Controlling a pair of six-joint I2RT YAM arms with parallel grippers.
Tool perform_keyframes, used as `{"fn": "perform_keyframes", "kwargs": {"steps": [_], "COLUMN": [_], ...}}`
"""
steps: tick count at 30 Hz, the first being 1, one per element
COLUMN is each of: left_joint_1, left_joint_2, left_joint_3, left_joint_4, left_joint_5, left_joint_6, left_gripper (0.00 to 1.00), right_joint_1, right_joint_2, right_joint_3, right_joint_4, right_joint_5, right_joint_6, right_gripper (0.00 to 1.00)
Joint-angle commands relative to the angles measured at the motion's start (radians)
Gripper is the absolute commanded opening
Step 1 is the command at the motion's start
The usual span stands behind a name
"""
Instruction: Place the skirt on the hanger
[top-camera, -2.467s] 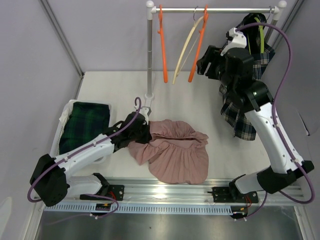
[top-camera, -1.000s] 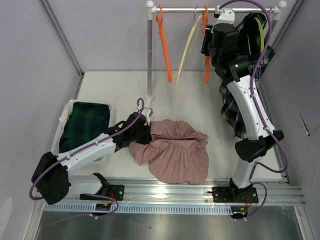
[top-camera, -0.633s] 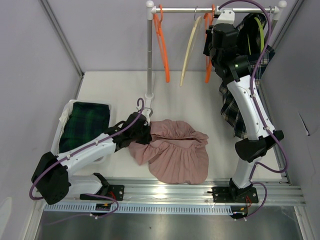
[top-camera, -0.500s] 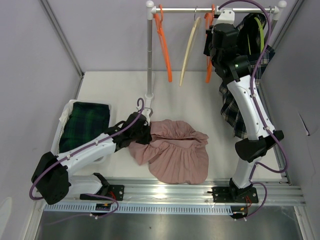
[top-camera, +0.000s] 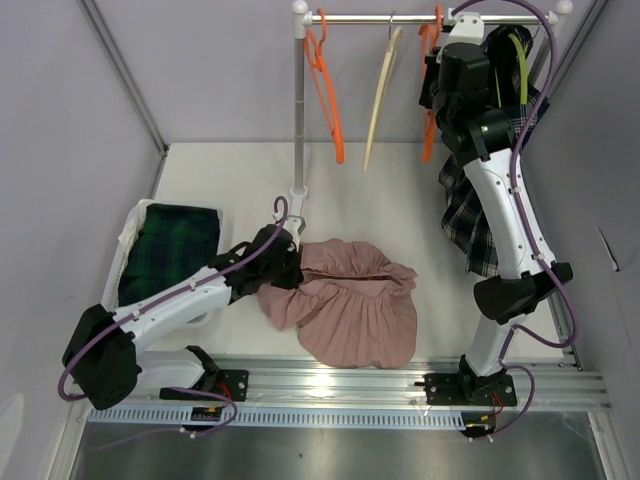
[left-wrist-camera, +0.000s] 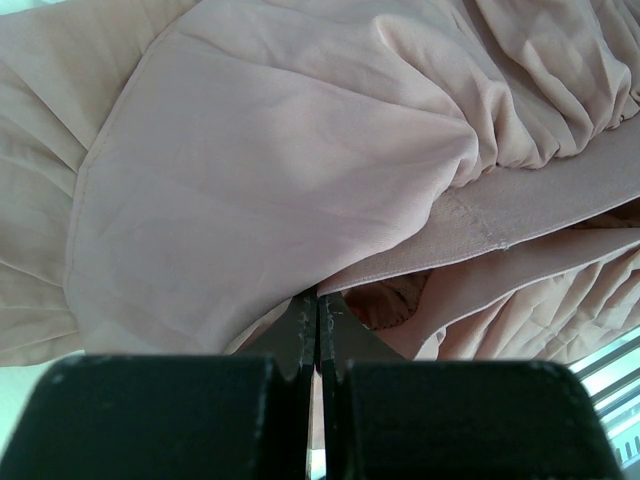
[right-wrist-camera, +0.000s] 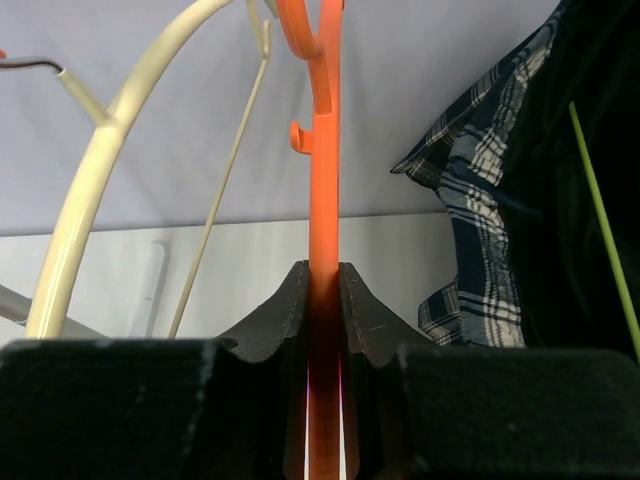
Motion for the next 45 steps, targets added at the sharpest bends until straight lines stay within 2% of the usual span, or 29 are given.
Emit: {"fn": "perform_keyframes", "kwargs": {"steps": [1, 9, 18, 32, 45], "left_joint_1": [-0.009, -0.009, -0.007, -0.007, -0.007], "left_joint_2": [-0.033, -0.045, -0.045, -0.042, -0.056], "left_joint_3": [0.037, 0.034, 0.037, 0.071, 0.098], "left_joint_4": [0.007, -0.004, -0.006, -0.029, -0.041], "left_joint_5": [0.01, 0.004, 0.006, 0.01, 0.015], "left_joint_6": [0.02, 0.02, 0.023, 0.039, 0.039], "left_gripper": [0.0, 0.0, 0.0, 0.0, 0.0], "right_joint_1": [-0.02, -0.076, -0.081, -0.084, -0.047], "right_joint_2": [-0.076, -0.132, -0.194, -0.447, -0.815], "right_joint_3": [0.032, -0.003, -0.038, -0.413, -0.75], "right_joint_4": [0.073, 0.107, 0.073, 0.058, -0.203], "right_joint_5": [-0.047, -0.15, -0.162, -0.267, -0.431], "right_joint_6": [-0.011, 0.041, 0.061, 0.131, 0.32], "right_gripper": [0.0, 0.0, 0.0, 0.0, 0.0]}}
